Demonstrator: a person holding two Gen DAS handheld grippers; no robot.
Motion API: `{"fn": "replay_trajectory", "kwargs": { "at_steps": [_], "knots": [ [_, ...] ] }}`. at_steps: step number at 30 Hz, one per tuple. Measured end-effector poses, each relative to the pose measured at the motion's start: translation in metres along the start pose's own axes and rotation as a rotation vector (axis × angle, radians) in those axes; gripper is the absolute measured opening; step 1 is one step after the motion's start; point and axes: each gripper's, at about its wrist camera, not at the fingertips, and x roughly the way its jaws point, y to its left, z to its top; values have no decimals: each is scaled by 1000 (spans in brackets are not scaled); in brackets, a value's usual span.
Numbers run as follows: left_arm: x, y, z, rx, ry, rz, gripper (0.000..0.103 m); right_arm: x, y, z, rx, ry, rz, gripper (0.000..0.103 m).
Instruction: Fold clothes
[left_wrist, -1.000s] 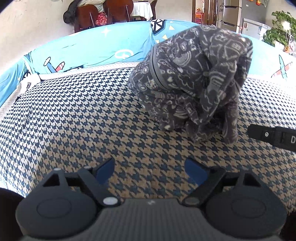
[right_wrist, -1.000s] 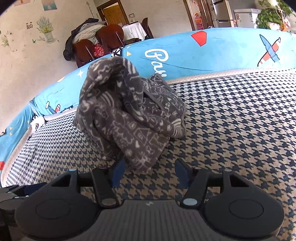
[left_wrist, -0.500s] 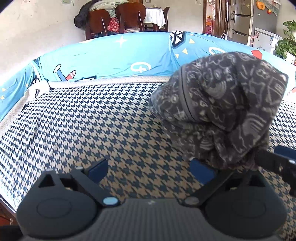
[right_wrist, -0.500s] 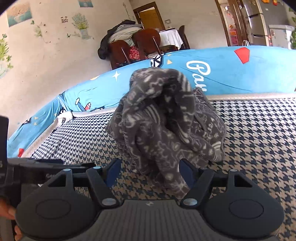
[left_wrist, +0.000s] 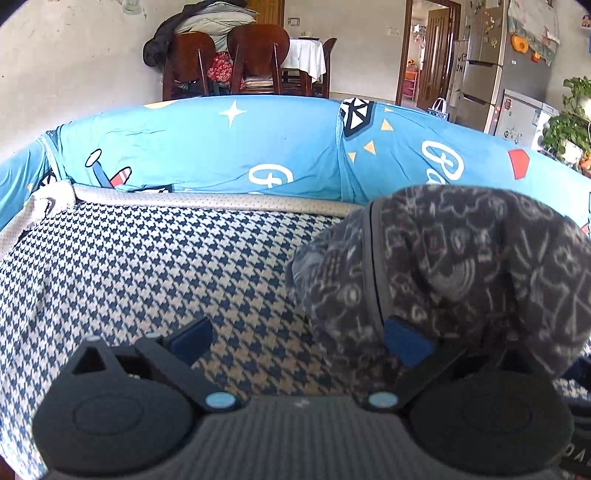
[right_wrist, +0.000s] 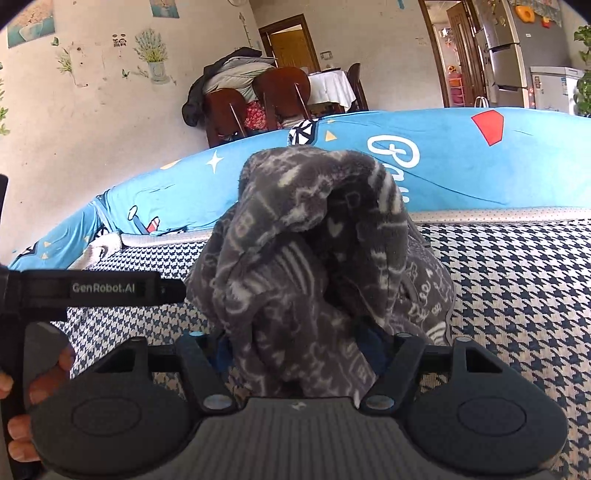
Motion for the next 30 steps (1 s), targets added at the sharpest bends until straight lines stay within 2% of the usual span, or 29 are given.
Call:
{"fn": "replay_trajectory", "kwargs": {
  "at_steps": [4,7,12,15,19,21,26,30],
  "knots": [
    [12,-3,10,-15,-16,-23,103,0,-6,2,9,-10,-60,35],
    [20,-3,8,-25,-13,-62,103,-6,-19,3,57,-21,-102,25],
    [29,0,4,-108,30,-132,103,-13,-46,2,161,-16,-193,23],
    [23,-3,5,-105,6,-154,103,-12,-57,-2,204,13,-234,23],
    [11,-8,6,-76,-60,-132,103,-9,-60,-7,204,54,-308,23],
    [8,-7,7,-75,-68,-146,103,-6,-67,-11,232,89,-329,23],
    [18,-3,4,-104,-23,-135,103,-4,-88,-21,317,165,-357,23],
    [30,-8,-1,-92,23,-140,103,-9,-89,-27,292,193,-344,23]
  ]
}}
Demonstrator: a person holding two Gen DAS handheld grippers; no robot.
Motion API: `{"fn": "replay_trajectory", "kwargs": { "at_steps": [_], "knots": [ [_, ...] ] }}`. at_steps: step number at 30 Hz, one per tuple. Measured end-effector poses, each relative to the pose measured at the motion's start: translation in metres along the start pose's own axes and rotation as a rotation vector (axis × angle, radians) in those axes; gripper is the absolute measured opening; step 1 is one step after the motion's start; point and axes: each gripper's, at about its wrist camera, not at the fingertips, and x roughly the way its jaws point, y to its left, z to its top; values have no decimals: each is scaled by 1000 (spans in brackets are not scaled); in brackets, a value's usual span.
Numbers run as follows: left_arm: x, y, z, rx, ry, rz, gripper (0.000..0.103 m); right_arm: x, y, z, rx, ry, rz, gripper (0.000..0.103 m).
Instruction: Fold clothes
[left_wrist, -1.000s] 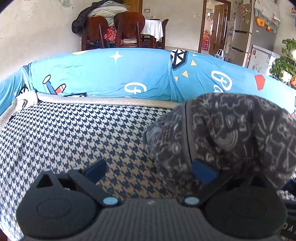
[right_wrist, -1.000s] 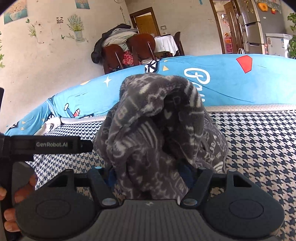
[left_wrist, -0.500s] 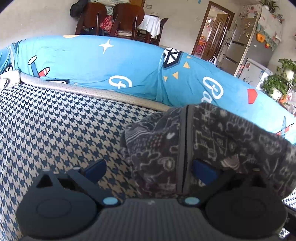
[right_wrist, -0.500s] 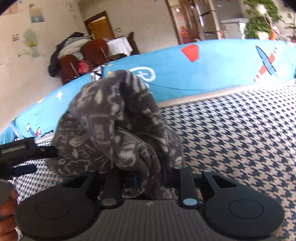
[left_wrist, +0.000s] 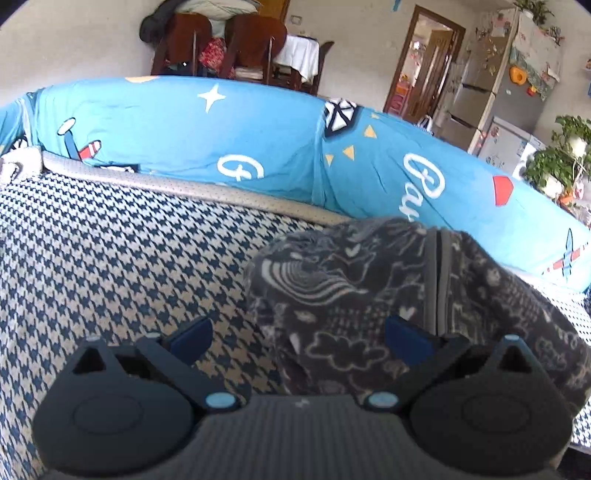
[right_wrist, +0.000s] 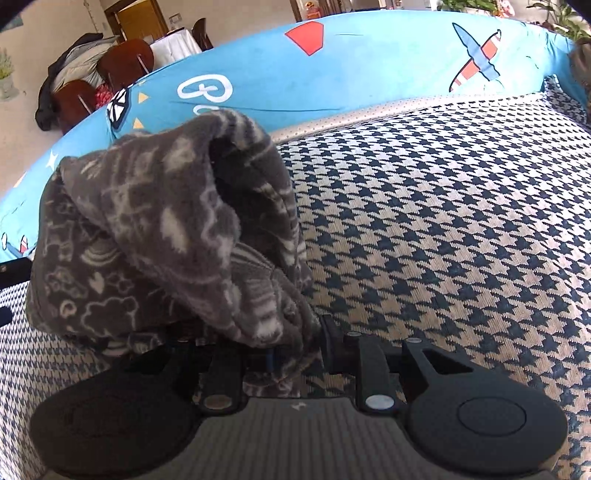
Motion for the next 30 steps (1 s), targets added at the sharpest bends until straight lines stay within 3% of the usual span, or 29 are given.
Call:
{"fn": "replay_trajectory", "kwargs": {
  "at_steps": [14,23,30],
  "knots": [
    [23,-11,-24,100,72,23,103,-43,-23,1,15,-85,138,31],
    [27,-12,-33,159,87,22,103,-57,-26,7,-60,-97,152,43],
    [30,-7,-40,193,99,16,103,-69,-29,13,-38,-140,302,56]
  ]
}}
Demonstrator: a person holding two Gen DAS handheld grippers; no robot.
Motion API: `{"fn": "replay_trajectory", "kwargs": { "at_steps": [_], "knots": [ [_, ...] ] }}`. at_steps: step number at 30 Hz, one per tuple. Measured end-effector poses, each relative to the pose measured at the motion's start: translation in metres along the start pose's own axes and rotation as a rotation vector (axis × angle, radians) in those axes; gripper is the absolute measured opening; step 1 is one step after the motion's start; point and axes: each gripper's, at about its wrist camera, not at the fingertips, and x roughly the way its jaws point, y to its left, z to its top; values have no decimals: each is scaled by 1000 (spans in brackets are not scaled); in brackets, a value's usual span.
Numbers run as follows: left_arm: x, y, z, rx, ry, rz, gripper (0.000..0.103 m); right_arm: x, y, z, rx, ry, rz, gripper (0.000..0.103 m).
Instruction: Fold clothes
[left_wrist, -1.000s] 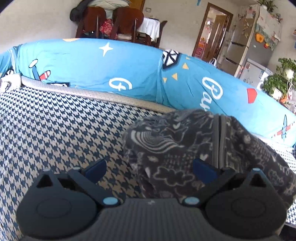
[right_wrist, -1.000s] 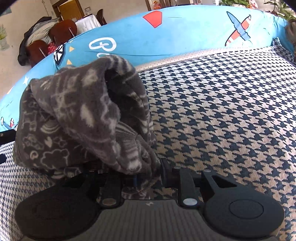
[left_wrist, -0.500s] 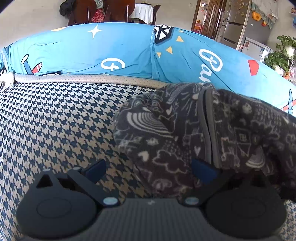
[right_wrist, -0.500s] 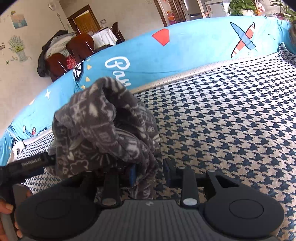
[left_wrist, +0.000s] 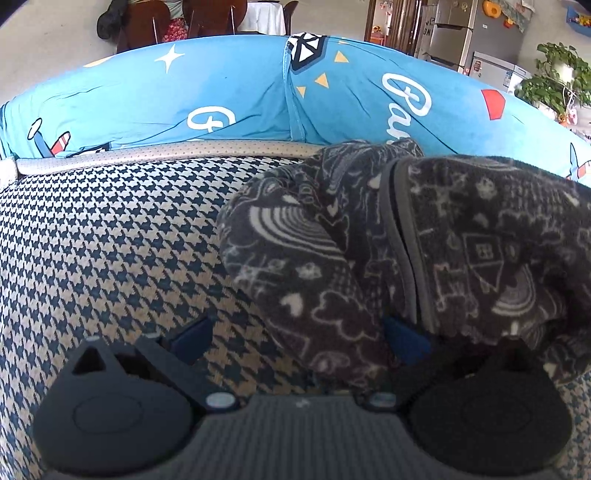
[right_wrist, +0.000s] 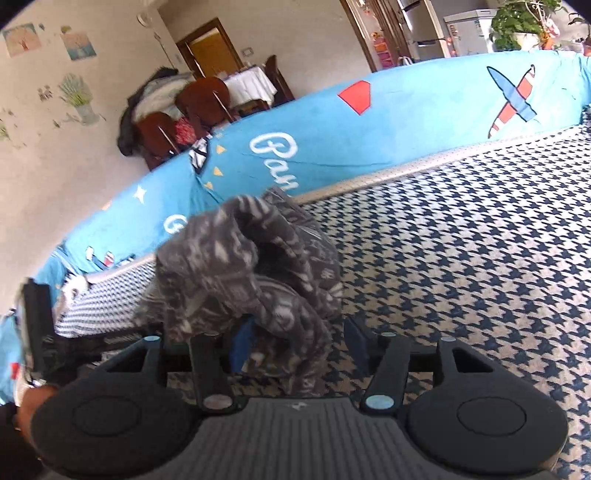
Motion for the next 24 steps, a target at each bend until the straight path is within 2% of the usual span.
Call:
{"fn": "replay_trajectory", "kwargs": {
  "at_steps": [6,14,18,24],
  "knots": [
    [3,1,-8,31,4,3,103,-9,4,5,25,-78,79,57],
    [5,2,-15,37,8,-1,103,3,14,17,92,-167,84,63],
    [1,4,-15,30,3,-4,103,25,24,20,80,-168,39,64],
    [-15,7,-9,10,-35,-11,103,52,37,3,0,-69,10,61]
  ]
}}
